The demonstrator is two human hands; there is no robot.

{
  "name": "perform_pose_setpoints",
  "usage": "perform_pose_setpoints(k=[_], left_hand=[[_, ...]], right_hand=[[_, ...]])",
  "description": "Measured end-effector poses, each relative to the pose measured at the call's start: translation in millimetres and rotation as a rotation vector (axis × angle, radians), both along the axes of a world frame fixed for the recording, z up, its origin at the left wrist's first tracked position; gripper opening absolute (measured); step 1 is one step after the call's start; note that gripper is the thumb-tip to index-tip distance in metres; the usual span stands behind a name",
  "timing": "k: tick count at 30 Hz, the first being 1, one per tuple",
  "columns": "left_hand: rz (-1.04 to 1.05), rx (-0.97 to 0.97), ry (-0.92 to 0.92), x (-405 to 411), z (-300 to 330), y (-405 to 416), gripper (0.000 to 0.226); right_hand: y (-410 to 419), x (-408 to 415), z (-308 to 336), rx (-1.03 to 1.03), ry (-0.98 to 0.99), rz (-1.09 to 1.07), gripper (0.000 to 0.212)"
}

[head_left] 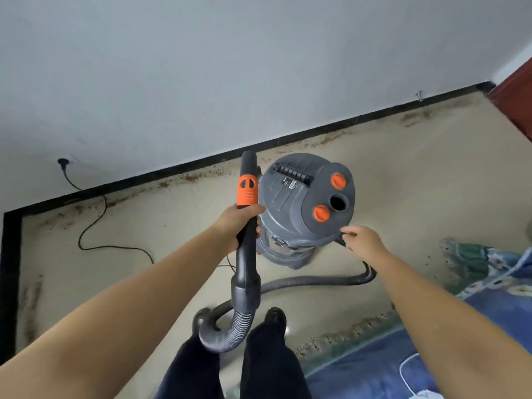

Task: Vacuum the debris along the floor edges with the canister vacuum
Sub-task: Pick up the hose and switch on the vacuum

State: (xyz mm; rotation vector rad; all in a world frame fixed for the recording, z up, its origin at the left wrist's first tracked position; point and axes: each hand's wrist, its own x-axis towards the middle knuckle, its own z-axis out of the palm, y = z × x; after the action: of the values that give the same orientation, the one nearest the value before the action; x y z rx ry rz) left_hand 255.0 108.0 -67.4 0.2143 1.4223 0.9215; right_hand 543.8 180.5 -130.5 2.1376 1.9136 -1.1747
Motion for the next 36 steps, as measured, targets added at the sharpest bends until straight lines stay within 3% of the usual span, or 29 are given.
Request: perform_pose_setpoints(k=[5,10,14,21,27,31,34,36], left_hand=[[0.139,-0.056,0.011,46,-18,8,0.015],[0.245,-0.106,-0.055,65,-29,9,0.016],[0.296,-0.111,-0.068,67,-37,17,0.018],[0.31,-0.104,-0.033,71,-57,24,0.017],[0.217,-0.118,0.052,80,-60,22,0.014],[0.22,-0.095,0.063,72,-57,23,0.015],[0.251,-0.081,0.058,59,-50,21,0.017],[0.266,-0.066,0.043,47,-40,17,0.016]], right_hand=[[45,-3,-25,0.044,-0.032,0.149,0.032],[72,-30,-50,-0.059,-0.245,0.403,0.04],[86,-47,-63,-0.096,-0.365,0.527,0.035],[96,-50,-87,0.017,-0.472,0.731,0.036],[96,-54,-87,-0.034,-0.452,0.671,0.036],[102,-61,-81,-0.2,-0.421,0.516,0.045],[104,-65,-61,-0.336,-0.232,0.334,0.031],[103,-69,-43,-0.393,-0.205,0.316,0.028]])
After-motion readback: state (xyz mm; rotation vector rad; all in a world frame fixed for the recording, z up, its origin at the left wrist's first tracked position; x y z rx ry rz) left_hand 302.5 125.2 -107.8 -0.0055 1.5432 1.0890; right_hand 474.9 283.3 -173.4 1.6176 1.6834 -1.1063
